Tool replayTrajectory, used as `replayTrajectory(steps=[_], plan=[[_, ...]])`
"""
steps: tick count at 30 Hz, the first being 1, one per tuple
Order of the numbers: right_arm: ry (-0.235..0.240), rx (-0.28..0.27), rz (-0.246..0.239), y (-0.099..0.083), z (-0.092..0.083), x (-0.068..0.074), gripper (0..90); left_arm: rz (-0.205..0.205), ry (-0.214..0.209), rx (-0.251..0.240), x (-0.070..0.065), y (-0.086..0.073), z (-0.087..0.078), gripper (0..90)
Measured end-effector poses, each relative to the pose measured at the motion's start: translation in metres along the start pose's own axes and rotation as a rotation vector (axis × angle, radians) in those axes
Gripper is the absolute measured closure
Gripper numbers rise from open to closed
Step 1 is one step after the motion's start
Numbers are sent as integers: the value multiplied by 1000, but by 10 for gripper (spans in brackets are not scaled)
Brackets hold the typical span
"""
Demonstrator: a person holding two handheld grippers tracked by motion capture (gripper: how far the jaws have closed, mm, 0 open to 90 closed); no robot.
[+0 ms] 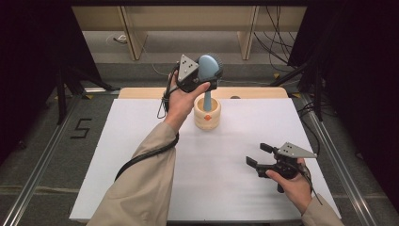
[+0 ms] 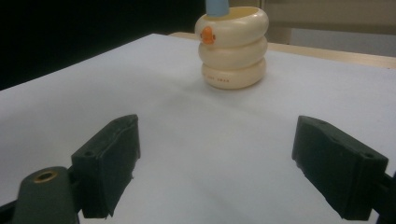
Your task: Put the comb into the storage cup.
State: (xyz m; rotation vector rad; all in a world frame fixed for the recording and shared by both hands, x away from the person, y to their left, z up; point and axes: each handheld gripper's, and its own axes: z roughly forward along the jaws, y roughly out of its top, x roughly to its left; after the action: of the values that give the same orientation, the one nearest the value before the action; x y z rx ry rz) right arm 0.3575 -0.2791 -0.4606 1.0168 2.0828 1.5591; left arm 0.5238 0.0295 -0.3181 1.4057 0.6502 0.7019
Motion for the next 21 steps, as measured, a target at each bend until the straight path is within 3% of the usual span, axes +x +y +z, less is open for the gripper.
replayTrajectory(steps=[21], plan=[[1, 0, -2, 0, 0, 0, 160, -20, 0, -4, 1, -3, 3, 194]])
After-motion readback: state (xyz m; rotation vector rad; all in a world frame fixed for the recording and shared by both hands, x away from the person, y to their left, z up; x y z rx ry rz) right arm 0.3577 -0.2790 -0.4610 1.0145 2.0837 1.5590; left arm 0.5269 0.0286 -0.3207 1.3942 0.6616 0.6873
